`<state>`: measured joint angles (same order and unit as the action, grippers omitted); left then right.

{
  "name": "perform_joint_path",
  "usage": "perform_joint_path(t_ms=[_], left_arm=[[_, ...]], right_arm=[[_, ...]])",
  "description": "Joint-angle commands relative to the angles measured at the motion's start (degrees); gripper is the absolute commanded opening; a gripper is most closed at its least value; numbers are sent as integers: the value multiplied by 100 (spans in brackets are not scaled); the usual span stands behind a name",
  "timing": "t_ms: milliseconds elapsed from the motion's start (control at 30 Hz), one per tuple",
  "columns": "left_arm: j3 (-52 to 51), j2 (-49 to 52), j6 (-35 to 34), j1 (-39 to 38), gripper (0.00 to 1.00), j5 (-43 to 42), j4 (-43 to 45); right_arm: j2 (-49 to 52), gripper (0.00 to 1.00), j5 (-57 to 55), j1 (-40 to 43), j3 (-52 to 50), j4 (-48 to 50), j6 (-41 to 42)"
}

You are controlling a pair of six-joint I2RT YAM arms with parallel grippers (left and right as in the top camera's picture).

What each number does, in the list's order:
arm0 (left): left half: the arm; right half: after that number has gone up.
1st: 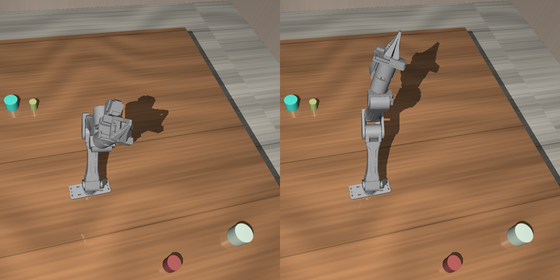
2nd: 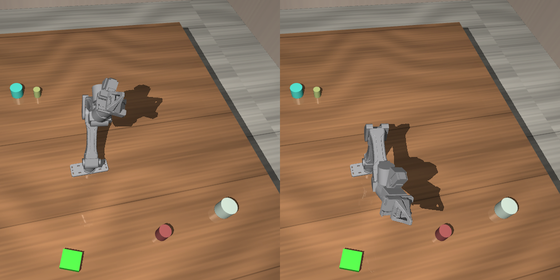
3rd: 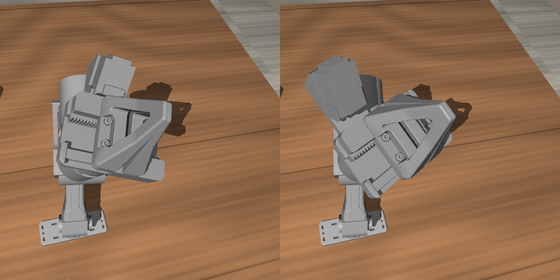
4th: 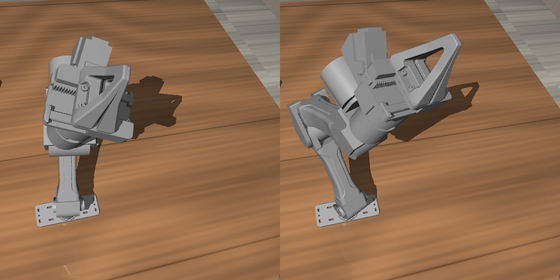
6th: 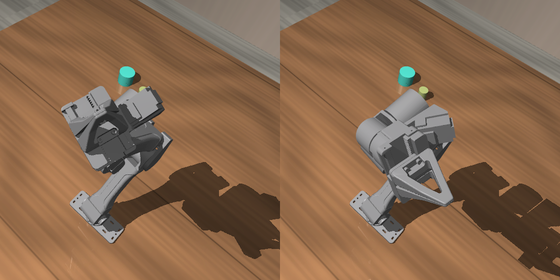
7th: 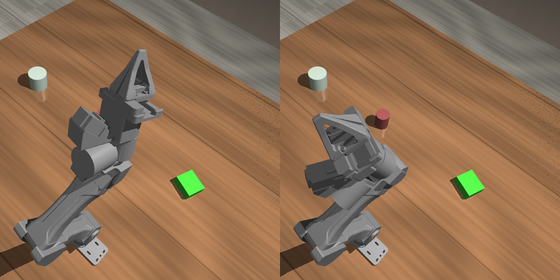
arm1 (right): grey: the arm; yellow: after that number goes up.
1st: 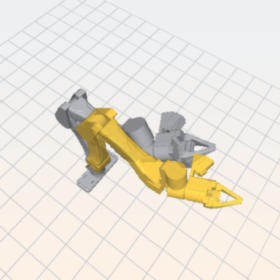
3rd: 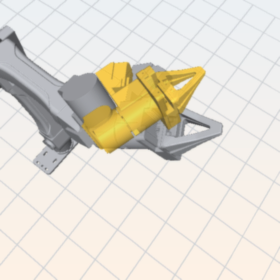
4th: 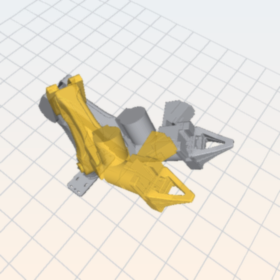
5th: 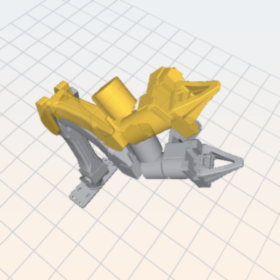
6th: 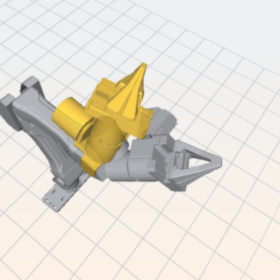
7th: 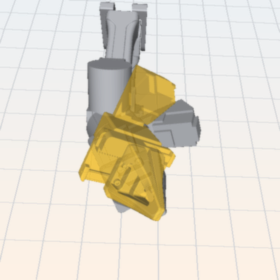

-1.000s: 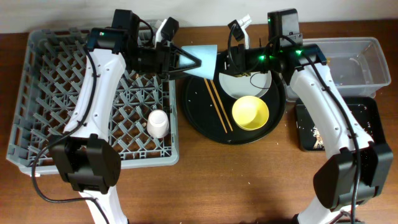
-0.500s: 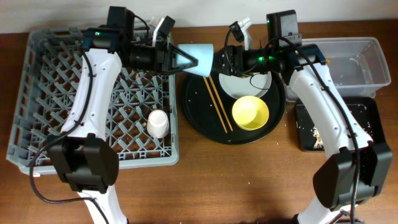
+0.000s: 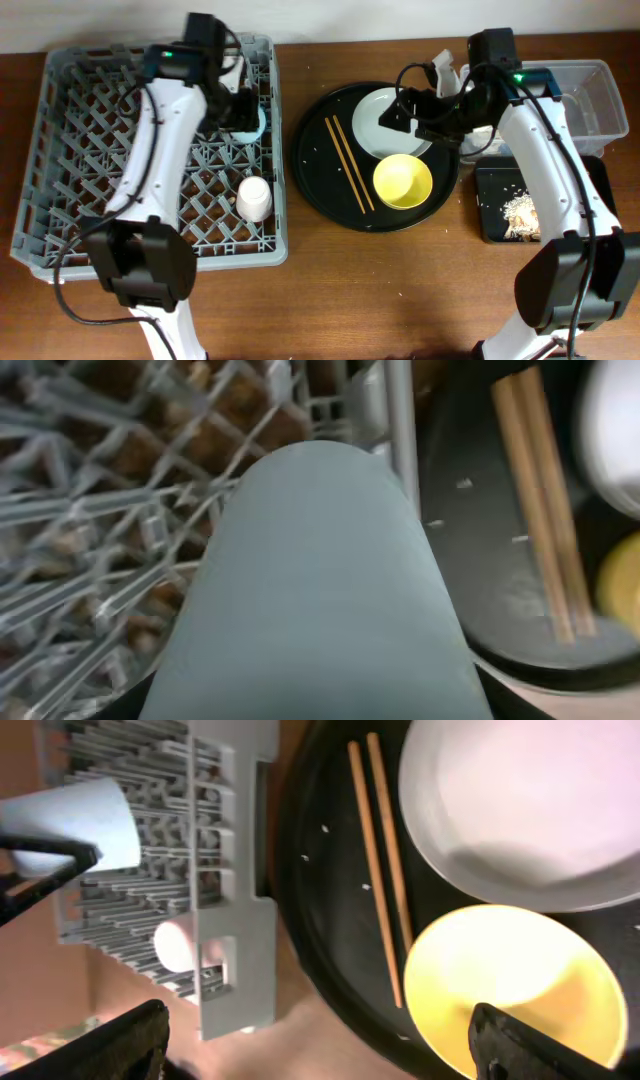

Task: Sort waste into correct bins and load items into the dishwasher rack
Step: 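Lower the blue cup into the rack with the left gripper, then grasp the yellow bowl with the left gripper and lift it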

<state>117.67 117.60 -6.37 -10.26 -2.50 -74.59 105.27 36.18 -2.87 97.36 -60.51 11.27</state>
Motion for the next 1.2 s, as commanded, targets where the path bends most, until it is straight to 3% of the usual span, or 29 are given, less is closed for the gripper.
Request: perform_joint_path(t_ms=[0, 200, 267, 367, 433, 467, 500, 600, 767, 967, 1167], left_arm=[[55, 282, -221, -232, 51, 1029, -177], [55, 977, -328, -282, 52, 1027, -481], [55, 1001, -328, -282, 70, 1027, -437], [57, 1001, -326, -282, 80, 1001, -437], [125, 999, -326, -282, 77, 914, -461], [249, 992, -323, -282, 66, 800, -544], [369, 988, -326, -284, 64, 782, -643], [879, 988, -326, -282, 64, 785, -970], [2100, 988, -297, -522, 68, 26, -1237], [2194, 1270, -260, -1705, 68, -374, -846], [2194, 2188, -981, -2387, 67, -374, -389]], right_arm=[[9, 96, -393, -15, -9, -157, -188], [9, 96, -542, -15, -9, -339, -249], [9, 96, -542, -15, -9, -337, -249], [9, 96, -540, -15, -9, -339, -249], [9, 96, -540, -15, -9, -339, -249], [9, 96, -540, -15, -9, -345, -249], [9, 96, -540, -15, -9, -356, -249], [9, 96, -540, -15, -9, -363, -249], [-358, 77, -761, 162, 243, -374, -240], [-1919, 85, -2461, 999, 354, -1189, 142], [-1952, 85, -2680, 1309, 286, -1851, 118]])
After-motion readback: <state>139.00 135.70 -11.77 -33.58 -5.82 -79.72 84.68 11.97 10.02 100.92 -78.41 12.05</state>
